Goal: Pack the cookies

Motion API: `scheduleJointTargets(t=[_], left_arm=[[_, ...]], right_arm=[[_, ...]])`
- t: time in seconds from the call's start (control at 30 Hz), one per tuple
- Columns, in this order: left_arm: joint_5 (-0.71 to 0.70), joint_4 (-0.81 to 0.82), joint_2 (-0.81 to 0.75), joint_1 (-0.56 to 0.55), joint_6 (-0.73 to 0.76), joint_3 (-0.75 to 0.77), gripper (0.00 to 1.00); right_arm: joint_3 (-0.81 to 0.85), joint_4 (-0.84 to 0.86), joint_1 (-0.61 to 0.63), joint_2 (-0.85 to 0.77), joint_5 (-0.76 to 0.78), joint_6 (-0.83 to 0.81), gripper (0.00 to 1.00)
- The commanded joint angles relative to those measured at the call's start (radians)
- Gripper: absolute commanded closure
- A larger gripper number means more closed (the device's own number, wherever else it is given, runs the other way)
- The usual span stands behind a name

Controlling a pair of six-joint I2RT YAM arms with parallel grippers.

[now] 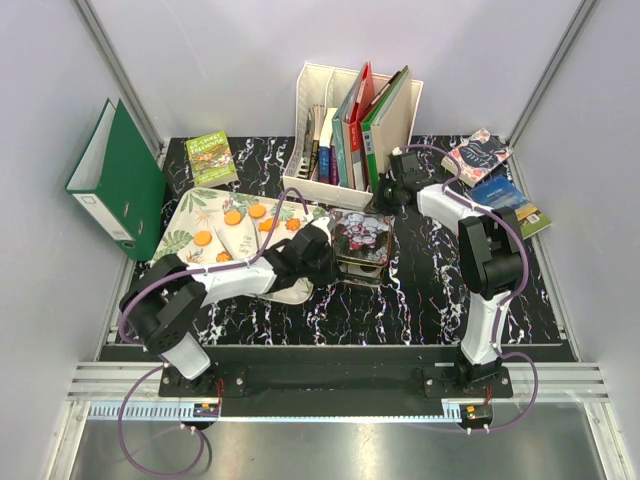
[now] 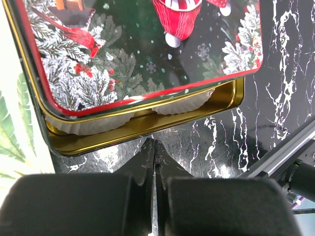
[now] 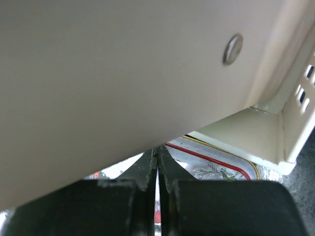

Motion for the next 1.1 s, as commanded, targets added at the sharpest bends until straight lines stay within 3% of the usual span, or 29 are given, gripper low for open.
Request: scheduleJointTargets(t=[0.0,0.5,1.07], left_arm=[[0.026,0.072,0.013,-0.005,-0.016,-0.013,1.00],[0.045,0.101,0.039,-0.005,-0.044,-0.024,1.00],[0.061,0.110,0.067,-0.006,-0.054,-0.018,1.00]], right_arm=[[-0.022,0.054,0.008,0.011,0.003,-0.014,1.00],[-0.227,0.123,0.044,-0.099,0.009,-0.003,1.00],[-0.243,0.125,0.051,-0.270,-0.034,0.012,0.91]])
